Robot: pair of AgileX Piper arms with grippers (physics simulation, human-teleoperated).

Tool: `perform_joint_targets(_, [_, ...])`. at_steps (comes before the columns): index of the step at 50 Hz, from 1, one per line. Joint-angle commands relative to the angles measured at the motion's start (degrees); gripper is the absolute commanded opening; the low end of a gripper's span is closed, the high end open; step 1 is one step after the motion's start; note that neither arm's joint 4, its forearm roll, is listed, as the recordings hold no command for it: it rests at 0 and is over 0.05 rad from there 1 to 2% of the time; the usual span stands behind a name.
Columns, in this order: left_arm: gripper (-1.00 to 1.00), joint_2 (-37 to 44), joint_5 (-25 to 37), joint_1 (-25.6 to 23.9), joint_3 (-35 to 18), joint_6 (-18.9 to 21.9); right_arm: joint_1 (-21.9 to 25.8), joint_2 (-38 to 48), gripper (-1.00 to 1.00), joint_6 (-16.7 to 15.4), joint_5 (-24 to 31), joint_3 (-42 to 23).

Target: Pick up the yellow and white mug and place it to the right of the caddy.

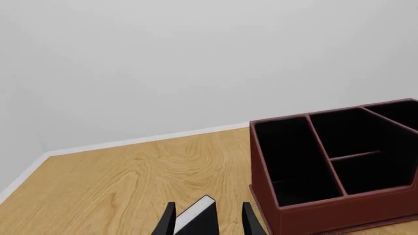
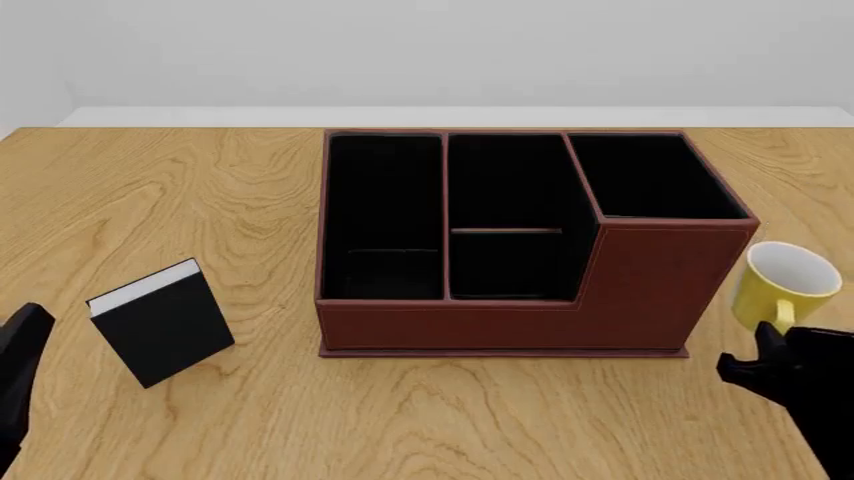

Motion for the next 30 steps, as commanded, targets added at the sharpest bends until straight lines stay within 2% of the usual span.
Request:
perform_joint_targets(1, [1.0, 0.0, 0.13, -0.14, -0.12, 0.17, -0.51, 5.45, -1.0, 0.78, -4.93, -0.21])
perform_joint_targets(9, [1.0, -0.01, 0.04, 0.07, 0.0, 0.42, -0.58, 9.63, -1.0, 0.66, -8.5, -0.24])
perform_joint_targets(13, [1.0, 0.0, 0.24, 0.0, -0.26, 0.25, -0.59, 9.85, -1.0, 0.95, -8.54, -0.2])
perform_joint_targets(30, [1.0, 0.0, 0.1, -0.19, -0.03, 0.43, -0.85, 18.08, -1.0, 1.23, -16.8, 1.28])
